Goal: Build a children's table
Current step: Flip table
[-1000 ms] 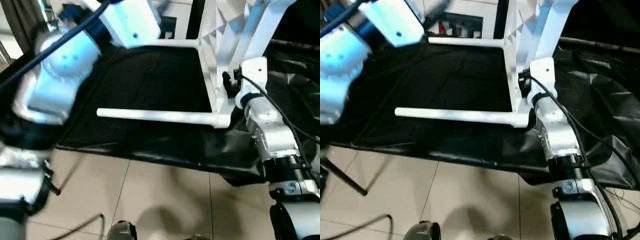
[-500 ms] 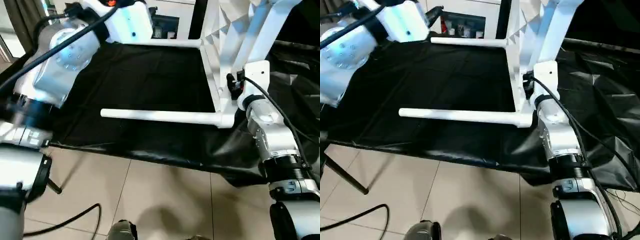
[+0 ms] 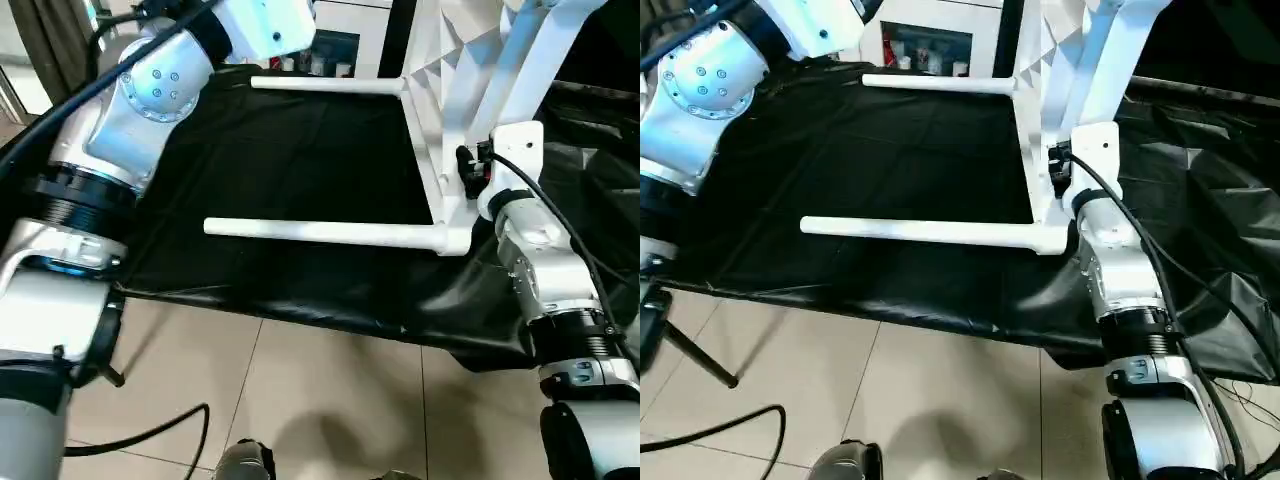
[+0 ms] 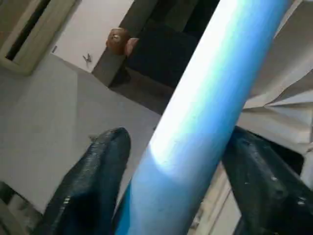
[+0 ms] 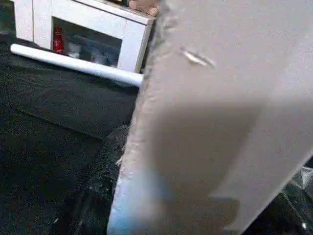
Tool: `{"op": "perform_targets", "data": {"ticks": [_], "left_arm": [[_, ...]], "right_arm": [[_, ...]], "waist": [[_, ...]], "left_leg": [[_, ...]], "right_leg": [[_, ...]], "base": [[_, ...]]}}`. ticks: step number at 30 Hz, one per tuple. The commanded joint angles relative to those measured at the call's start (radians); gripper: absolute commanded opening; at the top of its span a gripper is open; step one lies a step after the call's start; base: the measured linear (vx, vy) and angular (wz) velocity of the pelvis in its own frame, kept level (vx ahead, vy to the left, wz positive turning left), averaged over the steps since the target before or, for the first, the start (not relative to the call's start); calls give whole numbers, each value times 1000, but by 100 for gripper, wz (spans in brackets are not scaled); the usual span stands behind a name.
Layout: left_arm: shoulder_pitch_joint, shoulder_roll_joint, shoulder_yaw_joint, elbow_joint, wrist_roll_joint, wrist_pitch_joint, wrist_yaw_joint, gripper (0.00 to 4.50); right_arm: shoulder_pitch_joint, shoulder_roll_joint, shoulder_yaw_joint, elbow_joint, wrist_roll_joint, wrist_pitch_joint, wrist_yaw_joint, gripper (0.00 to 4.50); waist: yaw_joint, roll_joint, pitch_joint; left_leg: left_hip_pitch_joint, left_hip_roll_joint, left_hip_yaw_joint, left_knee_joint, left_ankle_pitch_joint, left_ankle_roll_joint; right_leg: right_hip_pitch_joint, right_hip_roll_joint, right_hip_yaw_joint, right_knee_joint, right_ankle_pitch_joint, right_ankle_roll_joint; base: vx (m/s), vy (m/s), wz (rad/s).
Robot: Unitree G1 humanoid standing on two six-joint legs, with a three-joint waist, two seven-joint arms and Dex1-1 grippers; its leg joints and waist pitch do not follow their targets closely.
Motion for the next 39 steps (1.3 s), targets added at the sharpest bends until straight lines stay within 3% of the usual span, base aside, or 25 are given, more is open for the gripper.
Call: {"op": "perform_targets", "data": {"ticks": [1, 11, 12, 14, 17, 19, 21, 23, 26, 28, 29, 30, 33, 35, 37, 39], "left_arm": [[-4, -3, 22, -2, -29, -8, -7, 313], [2, -18, 48, 20, -73, 4, -17, 267], [0, -33, 76, 28, -115, 25, -18, 263], [0, -42, 97, 31, -142, 42, -16, 262], [15, -75, 176, 20, -240, 100, 5, 261], [24, -87, 217, 6, -284, 130, 21, 261], [36, -96, 253, -7, -321, 158, 36, 261], [49, -100, 278, -18, -338, 181, 50, 261], [100, -115, 327, -48, -386, 237, 56, 259], [181, -142, 365, -107, -422, 289, 63, 256], [202, -153, 373, -124, -430, 303, 66, 255], [224, -164, 379, -144, -436, 320, 67, 251], [311, -194, 378, -207, -436, 364, 80, 246], [339, -205, 378, -229, -441, 381, 88, 240], [407, -229, 369, -269, -438, 409, 106, 235], [465, -253, 363, -300, -433, 432, 115, 229]], "right_arm": [[-34, -34, 15, 1, -44, -27, 10, 204], [-43, -45, 12, 1, -54, -36, 19, 203], [-47, -54, 12, -7, -56, -35, 24, 203], [-54, -70, 12, -16, -61, -33, 31, 203], [-100, -145, 2, -35, -78, -29, 56, 203], [-133, -187, -7, -31, -81, -33, 76, 201], [-171, -231, -11, -22, -84, -39, 108, 193], [-200, -266, -7, -13, -92, -48, 138, 188], [-269, -343, 25, 16, -125, -80, 212, 178], [-365, -411, 62, 64, -159, -113, 275, 177], [-395, -427, 73, 80, -170, -119, 291, 177], [-421, -439, 84, 95, -178, -123, 306, 177], [-511, -468, 127, 149, -215, -159, 368, 177], [-545, -474, 144, 174, -233, -173, 386, 177], [-619, -481, 188, 229, -273, -208, 436, 177], [-676, -483, 230, 279, -304, -243, 469, 177]], "waist": [[2, -1, -92], [5, -2, -91], [4, 2, -90], [5, -3, -90], [10, -6, -90], [17, -9, -91], [21, -9, -92], [24, -7, -92], [23, -5, -88], [14, -5, -85], [11, -8, -82], [13, -4, -82], [10, -2, -81], [4, -4, -78], [-6, -19, -77], [-9, -14, -75]], "left_leg": [[56, 34, -21, -58, -158, -38], [57, 36, -19, -58, -154, -27], [57, 35, -20, -59, -157, -30], [57, 34, -18, -58, -155, -29], [55, 30, -13, -51, -132, -3], [50, 26, -7, -46, -99, 38], [46, 26, -6, -43, -85, 58], [46, 28, -4, -40, -88, 75], [51, 32, -3, -41, -129, 64], [52, 36, -6, -43, -168, 49], [49, 35, -5, -45, -185, 44], [56, 38, -4, -45, -216, 28], [59, 40, -7, -48, -266, 2], [56, 40, -11, -53, -288, -13], [62, 41, -10, -54, -353, -35], [64, 42, -12, -54, -380, -45]], "right_leg": [[29, -59, 27, -56, 82, -227], [28, -59, 28, -58, 67, -226], [27, -59, 28, -58, 61, -226], [29, -59, 28, -58, 67, -232], [32, -58, 29, -58, 70, -244], [34, -59, 29, -56, 85, -252], [34, -59, 28, -55, 88, -248], [28, -58, 27, -55, 59, -242], [22, -56, 26, -62, -3, -241], [21, -60, 23, -66, -63, -240], [20, -58, 23, -71, -89, -234], [16, -63, 24, -75, -129, -226], [8, -61, 27, -79, -177, -199], [10, -60, 24, -80, -189, -192], [0, -58, 25, -86, -230, -177], [-4, -60, 28, -88, -252, -170]], "base": [[0, 0, 0], [0, 0, 0], [0, 0, 0], [0, 0, 0], [0, 0, 0], [0, 0, 0], [0, 0, 0], [0, 0, 0], [0, 0, 0], [0, 0, 0], [0, 0, 0], [0, 0, 0], [0, 0, 0], [0, 0, 0], [0, 0, 0], [0, 0, 0]]}}
